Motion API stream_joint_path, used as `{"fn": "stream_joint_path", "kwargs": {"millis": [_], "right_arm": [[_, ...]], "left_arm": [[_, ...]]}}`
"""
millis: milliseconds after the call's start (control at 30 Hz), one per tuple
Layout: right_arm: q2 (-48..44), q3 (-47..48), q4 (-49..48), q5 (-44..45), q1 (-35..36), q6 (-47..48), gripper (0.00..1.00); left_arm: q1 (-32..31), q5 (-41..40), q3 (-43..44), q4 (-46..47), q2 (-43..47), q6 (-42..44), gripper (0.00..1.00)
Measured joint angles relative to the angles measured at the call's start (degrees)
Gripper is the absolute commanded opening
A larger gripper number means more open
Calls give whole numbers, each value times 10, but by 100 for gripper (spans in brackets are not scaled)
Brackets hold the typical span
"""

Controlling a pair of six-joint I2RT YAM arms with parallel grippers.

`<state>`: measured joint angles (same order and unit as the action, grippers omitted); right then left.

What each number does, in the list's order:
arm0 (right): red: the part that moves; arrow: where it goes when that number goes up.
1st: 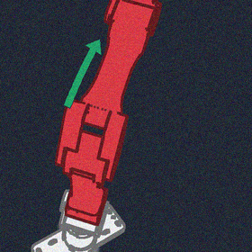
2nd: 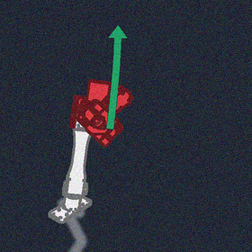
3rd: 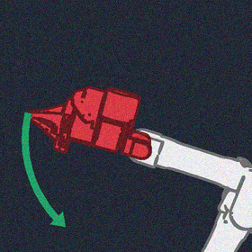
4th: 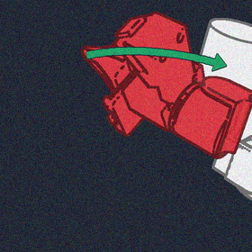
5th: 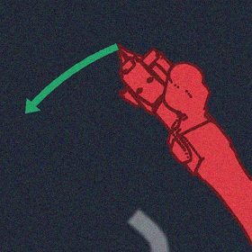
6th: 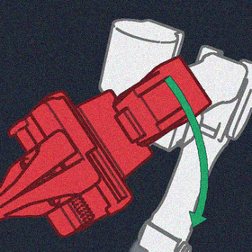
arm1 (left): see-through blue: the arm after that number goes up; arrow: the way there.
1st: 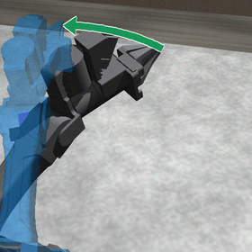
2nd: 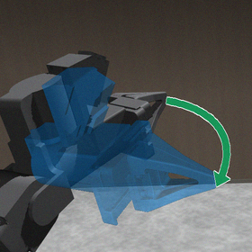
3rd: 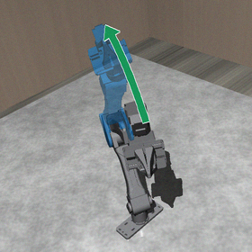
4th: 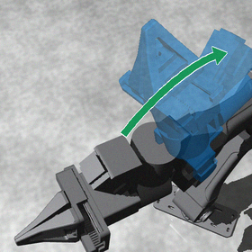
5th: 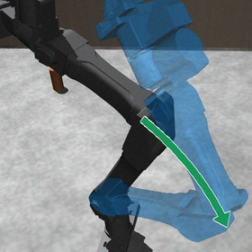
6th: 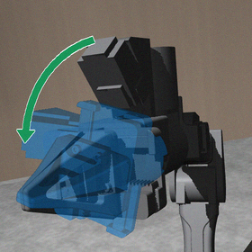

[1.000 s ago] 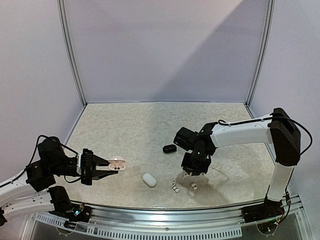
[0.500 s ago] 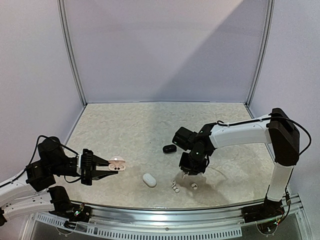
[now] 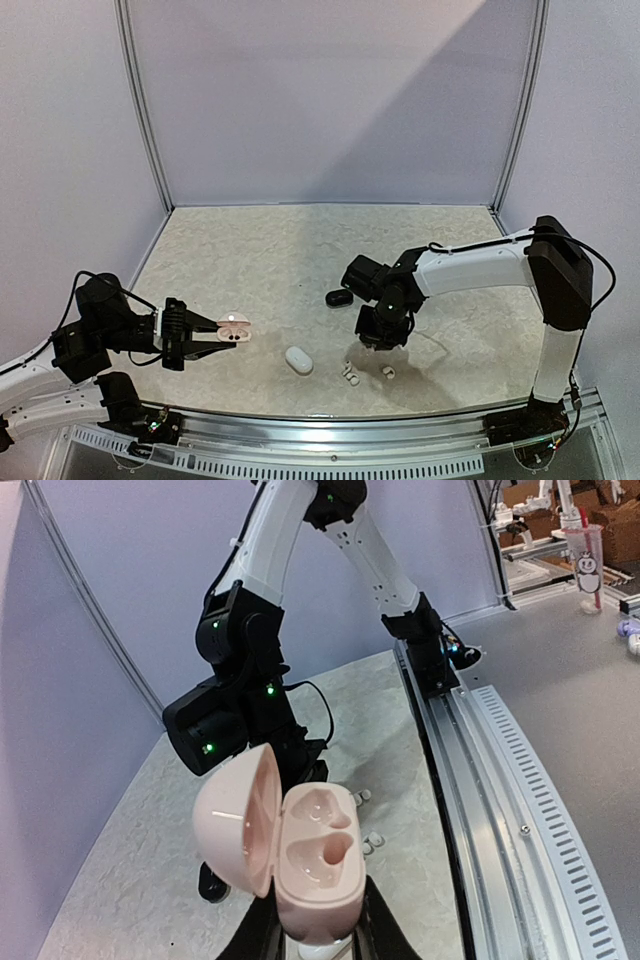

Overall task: Insert the wireless bluetooth earbuds into the charging case
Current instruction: Pick up the right earbud from the corner of the board.

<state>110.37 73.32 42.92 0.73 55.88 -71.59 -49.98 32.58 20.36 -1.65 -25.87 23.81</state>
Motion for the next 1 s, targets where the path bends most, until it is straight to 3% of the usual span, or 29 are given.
{"fn": "stream_joint_path", "kwargs": {"millis": [533, 700, 1000], "right_arm": [[5, 38, 47, 9, 0, 29, 22], [-19, 26, 56, 19, 0, 28, 16], [-30, 2, 38, 9, -1, 26, 18]], "left_arm": [[0, 2, 0, 0, 0, 0, 0], [0, 2, 0, 0, 0, 1, 0], [0, 2, 0, -1, 0, 0, 0]]}}
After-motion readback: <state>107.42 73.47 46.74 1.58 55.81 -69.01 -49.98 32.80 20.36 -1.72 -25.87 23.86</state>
